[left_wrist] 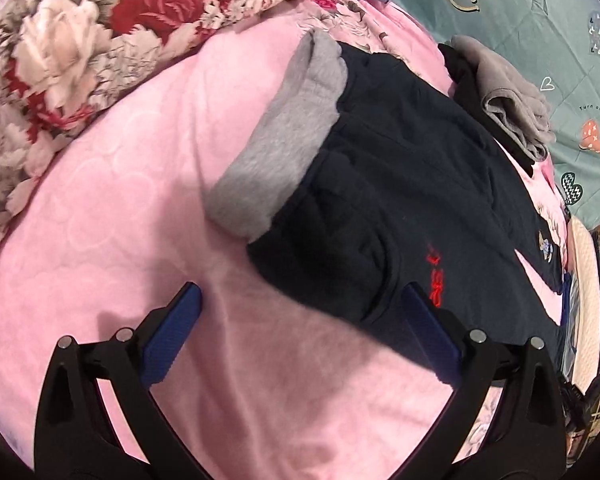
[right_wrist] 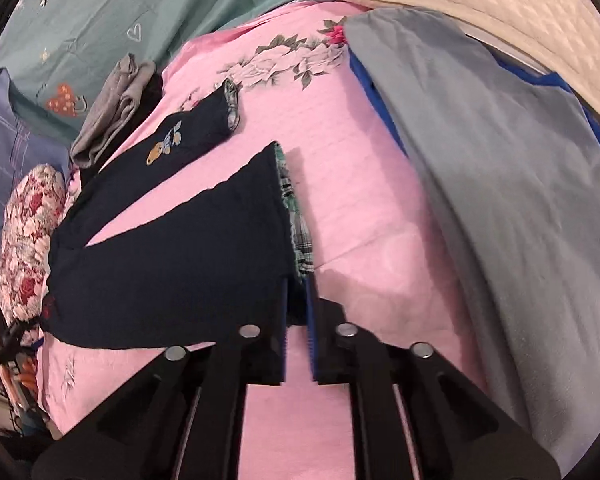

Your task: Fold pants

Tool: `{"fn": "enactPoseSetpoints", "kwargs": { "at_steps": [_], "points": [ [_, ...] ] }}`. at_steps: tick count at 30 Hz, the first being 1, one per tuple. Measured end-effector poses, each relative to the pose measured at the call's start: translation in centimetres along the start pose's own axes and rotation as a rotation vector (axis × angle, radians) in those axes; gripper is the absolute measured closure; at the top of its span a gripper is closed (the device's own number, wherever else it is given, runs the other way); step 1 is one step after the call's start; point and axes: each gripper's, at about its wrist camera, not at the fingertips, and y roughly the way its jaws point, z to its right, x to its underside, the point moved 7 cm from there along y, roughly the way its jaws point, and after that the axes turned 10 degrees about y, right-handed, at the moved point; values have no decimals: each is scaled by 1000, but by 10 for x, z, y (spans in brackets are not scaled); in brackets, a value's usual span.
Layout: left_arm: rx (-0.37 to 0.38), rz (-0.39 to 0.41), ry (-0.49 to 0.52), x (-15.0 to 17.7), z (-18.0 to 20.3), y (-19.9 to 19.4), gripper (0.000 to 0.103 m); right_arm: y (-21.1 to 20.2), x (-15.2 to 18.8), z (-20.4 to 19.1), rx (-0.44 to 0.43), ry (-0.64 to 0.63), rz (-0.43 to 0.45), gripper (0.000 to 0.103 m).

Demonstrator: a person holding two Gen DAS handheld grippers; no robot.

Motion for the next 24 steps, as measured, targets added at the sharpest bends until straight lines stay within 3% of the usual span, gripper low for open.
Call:
{"fn": "enactPoseSetpoints", "kwargs": {
  "at_steps": [1,2,5,7,9,10,11,12,13,14,19,22,24],
  "points": [
    [-1,-1,-6,-2,1,2,2,-1,-1,1,0,25,-7,52],
    [-4,-1,-14,-6,3,4,2,-3,-3,2,-3,54,-8,22],
    [2,18,-49,-15,3,9,2,-8,-8,1,-41,64,41,18],
    [16,41,-77,-21,3,12,3,1,-6,-3,-76,79,1,18],
    [77,59,-85,-25,12,15,6,6,-4,-7,-70,59,11,25],
    [70,63,-82,-27,15,16,10,8,-4,-10,-83,50,-1,54],
    [39,65,-69,-27,18,17,25,12,-2,-11,-105,63,-29,85],
    [18,64,-57,-28,20,18,36,14,-1,-10,-111,70,-40,86],
    [21,52,-52,-27,22,18,61,12,-1,-11,-99,54,-31,87],
    [51,39,-54,-27,23,19,79,10,0,-13,-88,21,-22,87],
    [84,70,-25,-29,28,-2,83,-20,-7,-21,-139,14,36,88],
    [103,107,-5,-31,32,-25,84,-45,-14,-28,-137,-21,62,89],
    [98,131,-2,-33,31,-43,87,-59,-16,-25,-107,-27,84,96]
  ]
}}
